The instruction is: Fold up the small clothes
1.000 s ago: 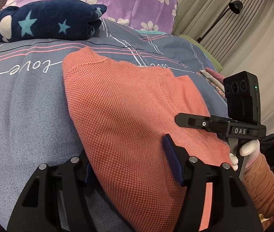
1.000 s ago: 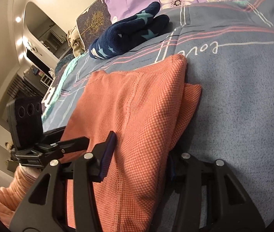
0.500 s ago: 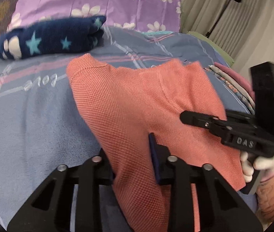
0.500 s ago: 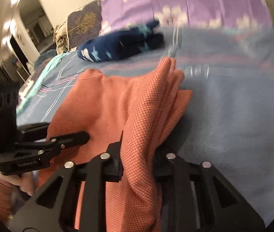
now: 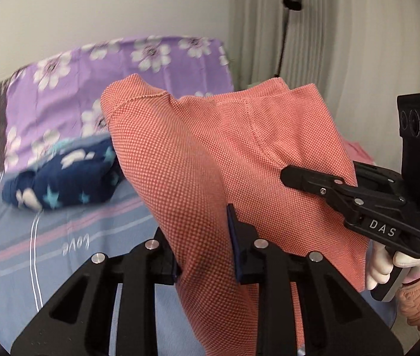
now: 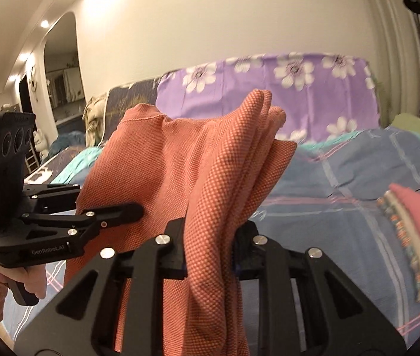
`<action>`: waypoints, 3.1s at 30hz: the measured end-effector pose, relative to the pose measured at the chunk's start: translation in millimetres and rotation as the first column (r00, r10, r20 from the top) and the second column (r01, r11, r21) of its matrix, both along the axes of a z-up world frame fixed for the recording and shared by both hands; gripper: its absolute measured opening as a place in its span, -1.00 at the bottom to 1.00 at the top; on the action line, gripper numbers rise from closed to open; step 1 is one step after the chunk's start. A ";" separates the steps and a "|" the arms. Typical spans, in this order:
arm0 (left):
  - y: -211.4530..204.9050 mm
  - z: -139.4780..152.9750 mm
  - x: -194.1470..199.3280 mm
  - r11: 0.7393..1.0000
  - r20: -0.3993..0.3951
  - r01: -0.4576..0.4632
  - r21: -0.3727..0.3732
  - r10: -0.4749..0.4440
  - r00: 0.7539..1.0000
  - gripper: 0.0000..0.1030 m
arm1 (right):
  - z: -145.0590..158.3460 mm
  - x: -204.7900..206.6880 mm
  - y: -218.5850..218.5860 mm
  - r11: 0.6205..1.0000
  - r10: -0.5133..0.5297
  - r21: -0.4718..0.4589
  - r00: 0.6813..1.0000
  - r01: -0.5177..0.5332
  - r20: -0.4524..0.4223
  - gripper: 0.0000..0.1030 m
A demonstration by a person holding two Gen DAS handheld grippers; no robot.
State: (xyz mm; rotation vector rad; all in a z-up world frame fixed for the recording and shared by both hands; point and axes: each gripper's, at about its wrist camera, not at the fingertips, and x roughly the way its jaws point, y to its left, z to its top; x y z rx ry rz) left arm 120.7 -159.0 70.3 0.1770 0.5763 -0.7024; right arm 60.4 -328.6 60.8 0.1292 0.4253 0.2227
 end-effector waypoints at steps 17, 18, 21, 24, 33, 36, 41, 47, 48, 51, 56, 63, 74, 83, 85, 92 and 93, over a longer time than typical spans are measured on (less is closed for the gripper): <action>-106.6 36.8 71.6 0.996 0.120 0.082 0.042 -0.087 0.989 -0.48 | 41.4 45.9 -88.2 0.984 -0.158 -0.063 0.980 0.166 0.117 -0.61; -112.7 37.9 81.3 0.996 0.120 0.083 0.042 -0.087 0.989 -0.48 | 42.5 53.3 -92.3 0.983 -0.165 -0.062 0.979 0.173 0.120 -0.61; -124.8 41.2 101.4 0.996 0.117 0.086 0.026 -0.089 0.989 -0.48 | 44.2 74.8 -102.8 0.979 -0.190 -0.054 0.973 0.198 0.128 -0.61; -134.6 40.8 125.1 0.997 0.105 0.081 0.019 -0.083 0.991 -0.48 | 43.3 97.6 -113.3 0.975 -0.209 -0.047 0.969 0.216 0.128 -0.61; -168.5 28.7 183.5 0.995 0.137 0.026 0.093 -0.039 0.990 -0.47 | 27.3 175.7 -135.2 0.964 -0.253 -0.055 0.964 0.258 0.082 -0.61; -175.3 21.2 202.7 0.994 0.135 0.000 0.113 -0.015 0.991 -0.47 | 20.0 198.3 -138.1 0.961 -0.267 -0.055 0.962 0.270 0.065 -0.61; -179.6 7.2 232.1 0.991 0.127 -0.031 0.131 0.014 0.992 -0.47 | 7.3 232.7 -137.9 0.958 -0.276 -0.070 0.960 0.278 0.041 -0.61; -185.1 -13.8 258.9 0.984 0.124 -0.072 0.162 0.052 0.991 -0.47 | -7.6 267.4 -133.5 0.953 -0.291 -0.087 0.957 0.290 0.007 -0.61; -185.6 -17.3 262.3 0.983 0.121 -0.079 0.165 0.060 0.991 -0.47 | -10.7 271.0 -132.5 0.952 -0.294 -0.088 0.956 0.293 0.002 -0.61; -186.0 -28.6 272.2 0.981 0.097 -0.099 0.166 0.083 0.992 -0.39 | -21.8 283.5 -133.6 0.950 -0.303 -0.085 0.953 0.300 -0.021 -0.61; -183.4 -57.8 288.6 0.939 0.098 -0.217 0.266 0.197 0.975 -0.02 | -60.0 307.6 -142.4 0.908 -0.412 -0.142 0.900 0.393 -0.144 -0.24; -163.0 -105.5 284.6 0.918 -0.010 -0.159 0.363 0.175 0.985 -0.01 | -122.8 287.9 -162.4 0.912 -0.398 -0.041 0.861 0.407 -0.315 -0.19; -140.9 -134.5 237.6 0.908 -0.023 -0.141 0.394 0.163 0.986 -0.01 | -134.0 239.0 -129.2 0.933 -0.358 -0.117 0.848 0.339 -0.391 0.04; -93.3 -88.7 153.0 0.989 -0.093 -0.101 0.107 0.111 0.989 0.14 | -66.0 106.2 -104.7 0.943 -0.326 0.015 0.931 0.333 -0.165 0.32; -82.7 -78.0 123.6 0.995 -0.078 -0.088 0.054 0.093 0.993 0.28 | -54.8 73.5 -96.2 0.928 -0.371 0.004 0.921 0.374 -0.118 0.90; -49.0 -36.5 36.5 0.989 -0.028 -0.101 -0.107 0.099 0.995 0.79 | -30.7 -19.4 -87.0 0.906 -0.361 0.193 0.926 0.377 -0.113 0.95; -43.9 -29.8 23.1 0.986 -0.014 -0.109 -0.125 0.108 0.994 0.83 | -27.0 -31.2 -82.7 0.900 -0.382 0.186 0.918 0.395 -0.101 0.95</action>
